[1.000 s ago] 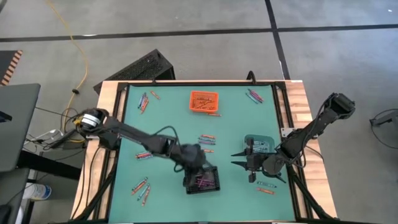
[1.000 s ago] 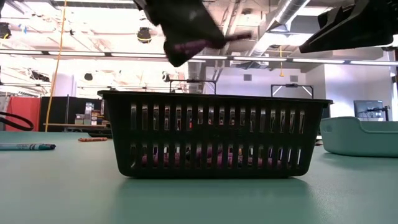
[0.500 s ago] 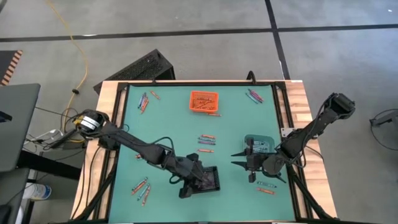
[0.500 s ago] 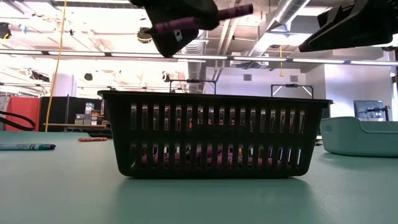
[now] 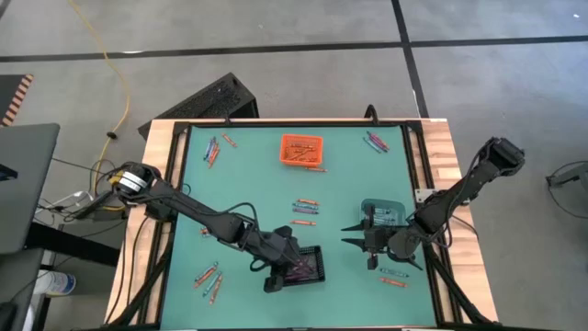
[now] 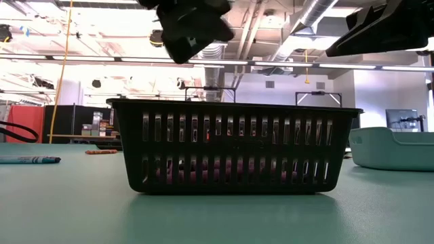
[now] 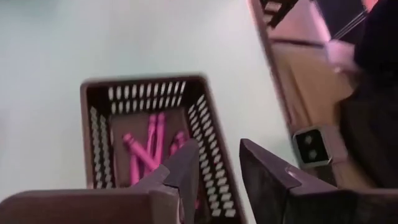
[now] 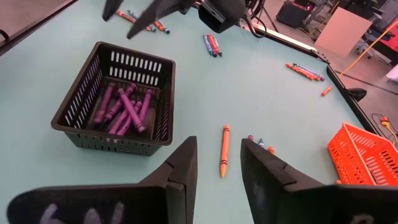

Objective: Sort crayons
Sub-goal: Put the orange crayon into the orange bin

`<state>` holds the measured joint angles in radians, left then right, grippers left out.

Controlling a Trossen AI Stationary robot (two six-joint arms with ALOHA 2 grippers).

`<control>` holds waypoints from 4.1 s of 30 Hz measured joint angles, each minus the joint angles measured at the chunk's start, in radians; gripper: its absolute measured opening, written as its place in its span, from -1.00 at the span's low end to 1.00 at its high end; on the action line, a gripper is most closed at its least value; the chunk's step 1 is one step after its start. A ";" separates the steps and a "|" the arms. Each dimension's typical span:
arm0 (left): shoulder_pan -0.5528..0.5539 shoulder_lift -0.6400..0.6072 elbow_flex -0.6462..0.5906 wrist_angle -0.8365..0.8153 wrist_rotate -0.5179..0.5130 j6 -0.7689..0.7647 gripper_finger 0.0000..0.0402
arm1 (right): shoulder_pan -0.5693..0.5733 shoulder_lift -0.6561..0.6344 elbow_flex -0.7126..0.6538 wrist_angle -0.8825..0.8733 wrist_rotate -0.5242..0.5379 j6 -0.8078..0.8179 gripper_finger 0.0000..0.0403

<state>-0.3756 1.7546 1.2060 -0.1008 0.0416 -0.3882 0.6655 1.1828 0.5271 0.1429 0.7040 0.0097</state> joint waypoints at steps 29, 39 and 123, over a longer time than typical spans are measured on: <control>-0.215 -0.001 -0.027 -0.540 0.263 -1.196 -0.43 | 0.000 0.000 0.000 0.000 -0.013 -0.033 -0.42; -0.297 0.000 -0.088 -0.503 0.234 -1.372 -0.43 | -0.047 0.000 0.000 0.002 -0.028 -0.147 -0.42; -0.354 -0.003 -0.246 -0.417 0.230 -1.374 -0.90 | -0.204 0.000 0.000 0.019 -0.236 -0.168 -0.42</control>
<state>-0.7300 1.7519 0.9604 -0.5175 0.2719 -1.7625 0.4618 1.1828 0.5272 0.1619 0.4679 -0.1584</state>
